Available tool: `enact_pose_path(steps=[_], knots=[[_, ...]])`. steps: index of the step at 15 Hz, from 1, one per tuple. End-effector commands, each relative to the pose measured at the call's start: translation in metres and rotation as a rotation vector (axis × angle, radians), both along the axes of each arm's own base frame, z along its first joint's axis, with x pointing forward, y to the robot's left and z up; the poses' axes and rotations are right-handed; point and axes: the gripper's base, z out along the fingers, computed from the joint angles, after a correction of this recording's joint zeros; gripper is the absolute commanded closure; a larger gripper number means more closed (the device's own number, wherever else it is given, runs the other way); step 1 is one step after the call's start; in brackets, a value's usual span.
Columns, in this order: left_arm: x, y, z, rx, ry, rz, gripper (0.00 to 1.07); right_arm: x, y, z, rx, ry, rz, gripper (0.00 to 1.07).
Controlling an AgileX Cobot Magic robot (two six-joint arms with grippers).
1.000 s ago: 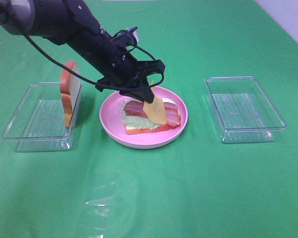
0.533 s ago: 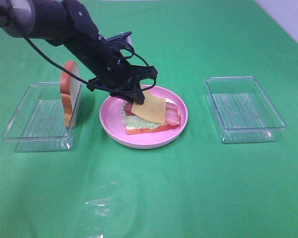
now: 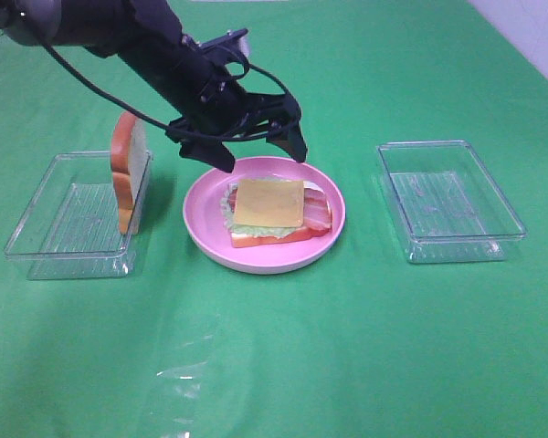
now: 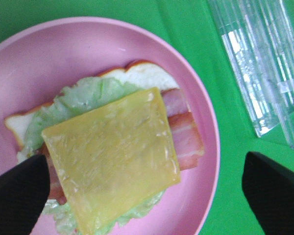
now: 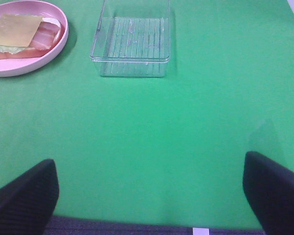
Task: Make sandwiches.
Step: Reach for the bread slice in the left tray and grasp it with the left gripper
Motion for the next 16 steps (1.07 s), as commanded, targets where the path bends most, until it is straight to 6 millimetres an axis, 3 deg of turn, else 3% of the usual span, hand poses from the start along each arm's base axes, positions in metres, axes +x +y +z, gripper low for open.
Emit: enact_pose_path(steps=[1, 4, 8, 11, 14, 16], knots=[[0.001, -0.003, 0.044, -0.049, -0.053, -0.024, 0.06, -0.004, 0.000, -0.001, 0.002, -0.037, 0.000, 0.09], [0.002, 0.003, 0.093, 0.032, -0.081, -0.022, 0.06, -0.004, 0.000, -0.001, 0.002, -0.037, 0.000, 0.09], [-0.003, 0.043, 0.159, 0.377, -0.187, 0.057, 0.06, -0.004, 0.000, -0.001, 0.002, -0.037, 0.000, 0.09], [-0.002, 0.058, 0.154, 0.390, -0.144, 0.095, 0.06, -0.004, 0.000, -0.001, 0.002, -0.037, 0.000, 0.09], [0.007, 0.089, 0.116, 0.447, -0.005, 0.146, 0.06, -0.004, 0.000, -0.001, 0.002, -0.037, 0.000, 0.09], [0.008, 0.103, 0.102, 0.468, 0.048, 0.166, 0.06, -0.004, 0.000, -0.001, 0.002, -0.037, 0.000, 0.09]])
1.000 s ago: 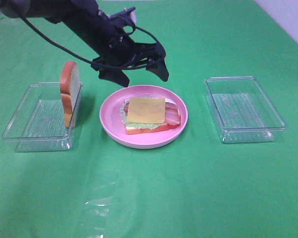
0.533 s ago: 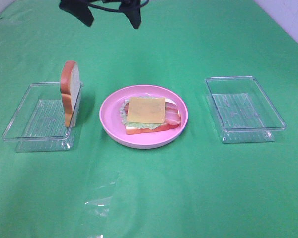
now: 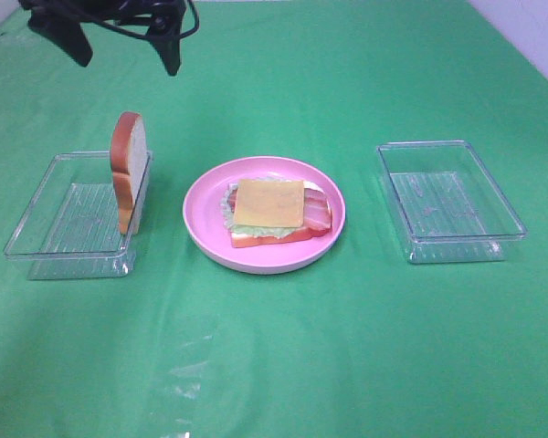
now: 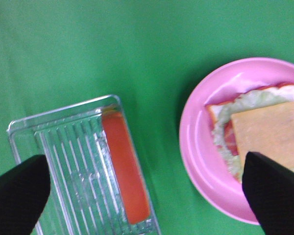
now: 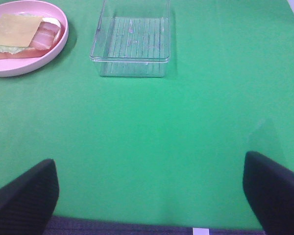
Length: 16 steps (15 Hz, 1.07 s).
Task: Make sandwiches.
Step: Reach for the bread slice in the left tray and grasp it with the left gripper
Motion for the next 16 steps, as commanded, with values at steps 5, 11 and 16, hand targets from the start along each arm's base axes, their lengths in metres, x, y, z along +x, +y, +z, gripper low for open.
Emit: enact_pose_path(steps=[5, 11, 16], knots=[[0.004, 0.027, -0.060, 0.027, 0.267, 0.133, 0.06, -0.004, 0.000, -0.001, 0.002, -0.037, 0.000, 0.09], [0.013, 0.024, -0.095, 0.034, 0.318, 0.178, 0.06, -0.004, 0.000, -0.001, 0.002, -0.037, 0.000, 0.09], [0.018, 0.021, -0.114, 0.027, 0.340, 0.177, 0.06, -0.004, 0.000, -0.001, 0.002, -0.037, 0.000, 0.09]])
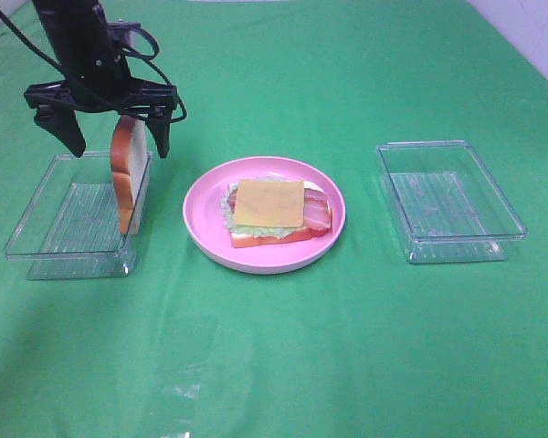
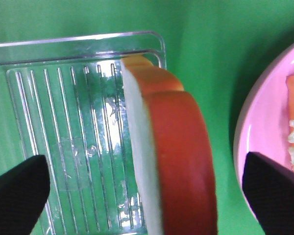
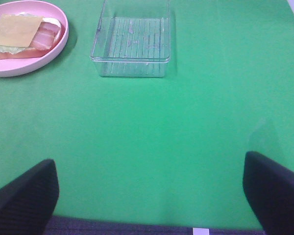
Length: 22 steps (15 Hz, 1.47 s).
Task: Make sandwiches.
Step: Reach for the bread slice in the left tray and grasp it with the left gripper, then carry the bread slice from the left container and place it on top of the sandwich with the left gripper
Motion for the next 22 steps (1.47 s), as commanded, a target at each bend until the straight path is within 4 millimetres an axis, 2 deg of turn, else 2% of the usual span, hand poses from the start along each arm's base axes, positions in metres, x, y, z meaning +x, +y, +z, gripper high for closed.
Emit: enact_pose_path(steps=[1, 3, 4, 5, 7, 10, 11, 17, 22], knots=[[-0.004, 0.000, -0.016, -0.009, 0.095, 0.013, 0.06, -0.004, 0.000, -0.001, 0.002, -0.037, 0.000, 0.09], [-0.004, -0.001, -0.017, -0.021, 0.098, 0.013, 0.07, -0.004, 0.000, -0.001, 0.002, -0.037, 0.000, 0.09], [-0.003, -0.001, -0.017, -0.020, 0.092, 0.012, 0.14, -0.004, 0.000, -0.001, 0.002, -0.037, 0.000, 0.09], [-0.003, -0.001, -0.017, -0.019, 0.090, 0.012, 0.22, -0.004, 0.000, -0.001, 0.002, -0.037, 0.000, 0.09], [-0.003, -0.001, -0.017, -0.022, 0.093, 0.014, 0.48, -0.004, 0.000, -0.001, 0.002, -0.037, 0.000, 0.09], [-0.005, -0.001, -0.017, -0.018, 0.108, 0.019, 0.76, -0.004, 0.000, -0.001, 0.002, -0.037, 0.000, 0.09], [-0.005, -0.001, -0.017, -0.018, 0.116, 0.035, 0.81, -0.004, 0.000, -0.001, 0.002, -0.037, 0.000, 0.09], [-0.008, 0.001, -0.016, -0.002, 0.146, 0.045, 0.83, -0.004, 0.000, -0.001, 0.002, -0.037, 0.000, 0.09], [-0.010, 0.002, 0.000, -0.002, 0.108, 0.052, 0.83, -0.004, 0.000, -0.001, 0.002, -0.037, 0.000, 0.09]])
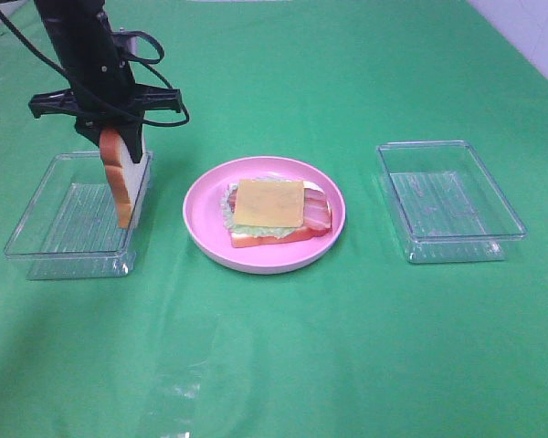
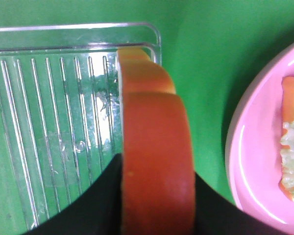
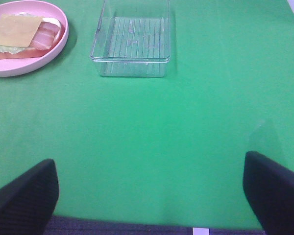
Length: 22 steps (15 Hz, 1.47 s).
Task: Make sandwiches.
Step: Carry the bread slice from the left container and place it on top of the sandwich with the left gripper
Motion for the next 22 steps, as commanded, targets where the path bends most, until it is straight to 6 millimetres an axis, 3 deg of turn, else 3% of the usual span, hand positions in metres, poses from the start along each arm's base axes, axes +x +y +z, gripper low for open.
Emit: enact_pose_path(steps=[1, 4, 7, 8, 12, 14, 18, 22], knots=[[-0.010, 0.003, 0.008, 0.005, 0.083, 0.008, 0.83, -0.004, 0.000, -0.001, 0.002, -0.037, 0.000, 0.09], [-0.014, 0.003, 0.027, -0.024, 0.049, 0.010, 0.83, -0.004, 0.000, -0.001, 0.002, -0.037, 0.000, 0.09], [-0.023, 0.005, 0.064, -0.057, -0.025, 0.007, 0.83, -0.004, 0.000, -0.001, 0.002, -0.037, 0.000, 0.09], [-0.032, 0.007, 0.093, -0.074, -0.087, 0.001, 0.83, -0.004, 0.000, -0.001, 0.002, -0.037, 0.000, 0.09], [-0.040, 0.003, 0.125, -0.167, -0.206, -0.068, 0.83, -0.004, 0.000, -0.001, 0.002, -0.037, 0.000, 0.09], [-0.039, -0.015, 0.129, -0.346, -0.230, -0.151, 0.83, -0.004, 0.000, -0.001, 0.002, -0.037, 0.000, 0.09], [-0.033, -0.038, 0.122, -0.535, -0.253, -0.212, 0.83, -0.004, 0.000, -0.001, 0.002, -0.037, 0.000, 0.09], [-0.029, -0.072, 0.097, -0.629, -0.222, -0.230, 0.83, -0.004, 0.000, -0.001, 0.002, -0.037, 0.000, 0.09]])
